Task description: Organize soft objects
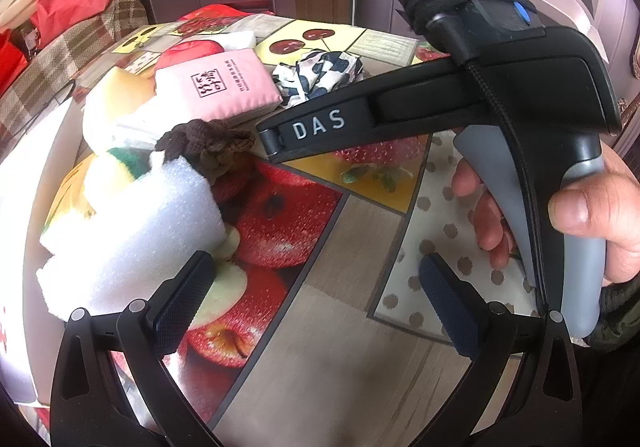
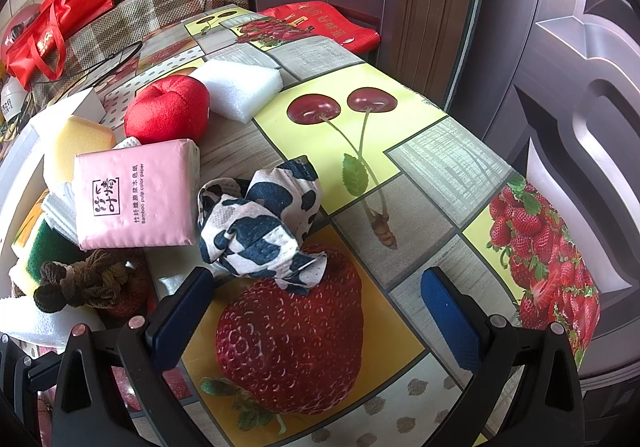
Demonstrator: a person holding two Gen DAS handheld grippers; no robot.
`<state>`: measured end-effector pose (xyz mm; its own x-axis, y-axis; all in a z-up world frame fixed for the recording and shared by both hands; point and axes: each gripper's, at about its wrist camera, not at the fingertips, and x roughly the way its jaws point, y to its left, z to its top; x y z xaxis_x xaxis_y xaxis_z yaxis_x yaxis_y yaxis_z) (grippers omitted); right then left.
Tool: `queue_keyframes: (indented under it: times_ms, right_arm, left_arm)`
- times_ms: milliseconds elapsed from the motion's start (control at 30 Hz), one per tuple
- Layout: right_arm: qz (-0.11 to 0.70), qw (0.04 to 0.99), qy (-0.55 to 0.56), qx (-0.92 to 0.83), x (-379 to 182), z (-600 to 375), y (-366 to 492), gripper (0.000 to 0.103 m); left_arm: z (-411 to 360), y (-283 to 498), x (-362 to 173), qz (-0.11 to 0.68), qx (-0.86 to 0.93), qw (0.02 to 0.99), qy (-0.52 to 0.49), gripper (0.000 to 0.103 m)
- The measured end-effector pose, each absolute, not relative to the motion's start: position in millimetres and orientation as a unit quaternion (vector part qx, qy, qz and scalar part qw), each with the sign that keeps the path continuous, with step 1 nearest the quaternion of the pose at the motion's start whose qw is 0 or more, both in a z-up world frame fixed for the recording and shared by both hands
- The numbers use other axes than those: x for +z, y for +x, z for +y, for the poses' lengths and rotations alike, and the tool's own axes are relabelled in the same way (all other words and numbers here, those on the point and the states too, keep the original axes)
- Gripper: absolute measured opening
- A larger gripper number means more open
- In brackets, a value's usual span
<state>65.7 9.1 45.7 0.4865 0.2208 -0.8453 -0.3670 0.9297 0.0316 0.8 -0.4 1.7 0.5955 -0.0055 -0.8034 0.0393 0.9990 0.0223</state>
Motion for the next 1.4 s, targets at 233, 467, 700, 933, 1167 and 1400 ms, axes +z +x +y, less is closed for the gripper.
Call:
queue_keyframes:
  times_ms: [233,467,700,933,1167,1400]
  right_arm:
    - [0.477,0.859,-0.076,0.171,45,10,65,0.103]
    - [0.477,0.859,-0.076,0.171,45,10,66,0.103]
    - [0.477,0.859,-0.076,0.172,45,10,66,0.103]
    - [0.456,0.861,0.011,0.225,57,-10,62,0.103]
    - [0.325,0.852,0.077,0.402,92,-32,36,0.103]
    - [0.359,0.87,-0.067,0.332,82,-13,55,0.103]
  left_arm:
    - [-6,-9,8,0.439,-0.024,0.898,0.012,0.102]
    - [-6,-47,33,0.38,-0.042,0.924,-0.028,0.102]
    - [41,-118,86,0.26,0.006,0.959,-0.11,0.103]
    - [125,-191,95,0.216,0.121,0.948,-0.202,0.103]
    - [122,-223,75,0.252,0.153,0.949,-0.109,0.103]
    - [100,-187,38,0.352,0.118,0.926,-0.07,0.103]
